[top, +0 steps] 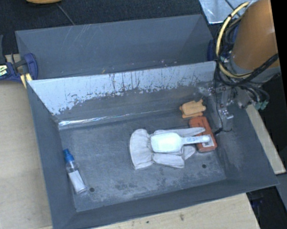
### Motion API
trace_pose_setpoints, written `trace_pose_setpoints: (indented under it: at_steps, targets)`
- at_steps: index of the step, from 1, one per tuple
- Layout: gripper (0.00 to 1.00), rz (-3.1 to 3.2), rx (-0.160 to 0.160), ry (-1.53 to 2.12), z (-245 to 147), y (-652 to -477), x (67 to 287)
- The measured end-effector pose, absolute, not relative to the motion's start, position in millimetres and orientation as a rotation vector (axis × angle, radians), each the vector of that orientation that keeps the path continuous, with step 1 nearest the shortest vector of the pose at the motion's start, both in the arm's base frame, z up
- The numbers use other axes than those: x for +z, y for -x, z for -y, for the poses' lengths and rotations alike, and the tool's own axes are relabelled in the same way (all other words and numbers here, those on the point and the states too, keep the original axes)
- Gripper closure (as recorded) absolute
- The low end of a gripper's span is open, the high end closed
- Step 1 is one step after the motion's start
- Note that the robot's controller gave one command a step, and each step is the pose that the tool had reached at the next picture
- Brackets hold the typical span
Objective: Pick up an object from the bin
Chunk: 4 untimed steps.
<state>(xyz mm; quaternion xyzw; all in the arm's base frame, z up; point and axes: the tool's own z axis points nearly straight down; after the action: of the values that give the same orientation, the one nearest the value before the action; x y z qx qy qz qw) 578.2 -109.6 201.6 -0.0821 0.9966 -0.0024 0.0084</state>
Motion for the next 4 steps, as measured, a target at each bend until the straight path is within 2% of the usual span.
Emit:
trace_pose_setpoints:
  at_steps: [1,2,3,4]
  targets:
    - [0.00,-3.117,-0.004,0.331,100,-568.3,138]
    - [0.00,-3.120,-0.001,0.325,77,-582.1,96]
    - [1.00,-3.139,-0.001,0.104,45,-570.1,72]
    - [1.00,-3.139,-0.001,0.104,45,-570.1,72]
